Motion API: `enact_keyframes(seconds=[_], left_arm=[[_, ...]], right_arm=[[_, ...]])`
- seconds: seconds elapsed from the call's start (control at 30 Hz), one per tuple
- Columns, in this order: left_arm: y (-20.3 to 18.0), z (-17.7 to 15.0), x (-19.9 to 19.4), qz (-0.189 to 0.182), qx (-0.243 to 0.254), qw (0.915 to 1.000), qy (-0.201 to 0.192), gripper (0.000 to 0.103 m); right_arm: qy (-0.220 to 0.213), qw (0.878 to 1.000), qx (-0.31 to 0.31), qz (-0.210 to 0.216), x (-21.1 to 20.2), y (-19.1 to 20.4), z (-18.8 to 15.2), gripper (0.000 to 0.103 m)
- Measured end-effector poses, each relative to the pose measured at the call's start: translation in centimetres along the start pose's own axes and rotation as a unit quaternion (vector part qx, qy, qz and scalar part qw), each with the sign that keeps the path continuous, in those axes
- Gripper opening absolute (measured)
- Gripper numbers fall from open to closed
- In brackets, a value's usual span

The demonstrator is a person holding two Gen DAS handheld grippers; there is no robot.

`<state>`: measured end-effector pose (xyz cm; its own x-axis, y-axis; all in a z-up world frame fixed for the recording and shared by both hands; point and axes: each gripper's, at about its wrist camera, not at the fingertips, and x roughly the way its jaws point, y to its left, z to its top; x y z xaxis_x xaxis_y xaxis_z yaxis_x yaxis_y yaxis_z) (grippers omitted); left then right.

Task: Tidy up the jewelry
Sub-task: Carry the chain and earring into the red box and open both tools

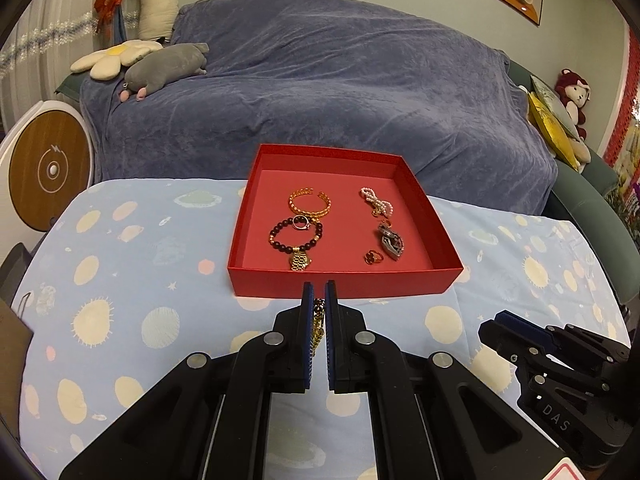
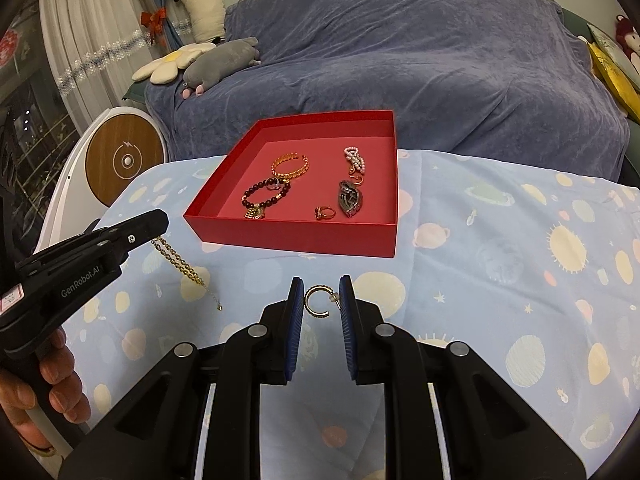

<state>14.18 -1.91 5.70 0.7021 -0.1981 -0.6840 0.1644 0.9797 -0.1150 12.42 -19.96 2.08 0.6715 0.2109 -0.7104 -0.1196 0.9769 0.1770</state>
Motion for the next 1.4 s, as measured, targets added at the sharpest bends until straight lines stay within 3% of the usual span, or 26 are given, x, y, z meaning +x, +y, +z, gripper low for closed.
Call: enact_keyframes(seconds=[0.5,0.77,1.1,1.4], left_arm=[[3.2,1.9,-1.7,0.010,-0.031,0.9991,-0.025,0.003],[3.2,4.8,-1.9,0.011,-0.028,0.9985,-0.045,0.003],[2.8,9.9,4.5,0.035,0.001,0.9982,-0.048,0.003],[2.7,11.2,10.0,0.045,0.007,0.9984,-0.033,0.003]], right_arm=[[-0.006,1.000,0.004,0.000,-0.4,-0.2,0.2,0.018],[-0.010,1.000,-0.014,0.002,0.7,0.4,3.2,0.018],[-0.015,0.999,-0.029,0.012,7.3,2.2,10.4,0.018],[0.005,1.000,-0.023,0.009,12.4,1.8,12.1,0.017]])
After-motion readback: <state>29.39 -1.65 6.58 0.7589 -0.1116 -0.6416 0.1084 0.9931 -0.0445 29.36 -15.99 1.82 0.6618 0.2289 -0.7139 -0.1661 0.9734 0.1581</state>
